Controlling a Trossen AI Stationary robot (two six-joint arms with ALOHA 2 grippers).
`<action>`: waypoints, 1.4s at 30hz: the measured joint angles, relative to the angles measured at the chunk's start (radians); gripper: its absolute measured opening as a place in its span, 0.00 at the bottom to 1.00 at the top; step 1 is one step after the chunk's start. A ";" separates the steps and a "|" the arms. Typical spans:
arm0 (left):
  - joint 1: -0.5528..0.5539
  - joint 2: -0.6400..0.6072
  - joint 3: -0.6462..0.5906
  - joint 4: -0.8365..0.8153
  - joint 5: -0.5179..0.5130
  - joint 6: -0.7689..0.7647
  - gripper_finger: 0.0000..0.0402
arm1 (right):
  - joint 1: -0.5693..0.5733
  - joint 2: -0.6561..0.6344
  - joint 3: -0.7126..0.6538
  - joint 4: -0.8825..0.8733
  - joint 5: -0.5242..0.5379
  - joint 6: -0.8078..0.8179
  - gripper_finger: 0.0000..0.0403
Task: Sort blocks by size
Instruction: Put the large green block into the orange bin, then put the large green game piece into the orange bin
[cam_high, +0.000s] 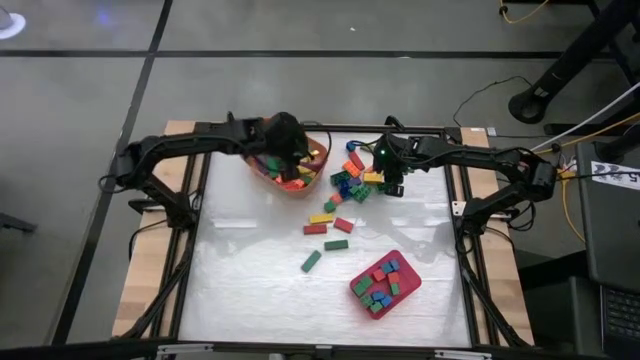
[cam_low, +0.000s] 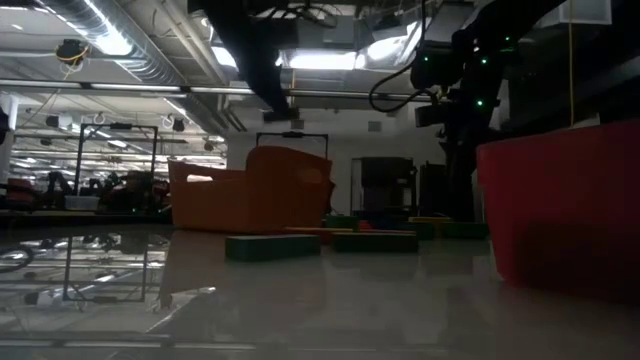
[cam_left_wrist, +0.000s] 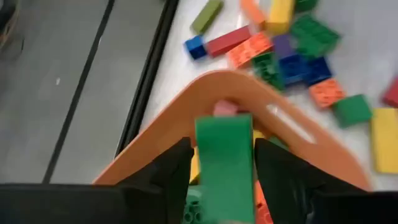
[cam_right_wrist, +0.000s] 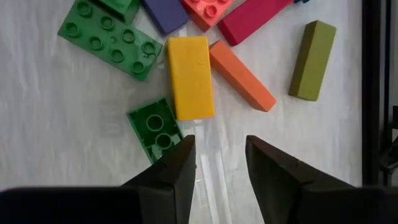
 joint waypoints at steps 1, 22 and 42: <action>0.013 0.004 0.000 -0.002 -0.001 -0.008 0.42 | 0.000 0.000 0.000 0.003 0.000 0.004 0.36; 0.052 0.082 0.000 -0.035 0.011 -0.034 0.52 | 0.000 0.118 0.000 -0.021 -0.103 -0.075 0.60; 0.052 0.082 0.000 -0.059 0.012 -0.056 0.52 | 0.001 0.269 0.002 -0.025 -0.110 -0.113 0.42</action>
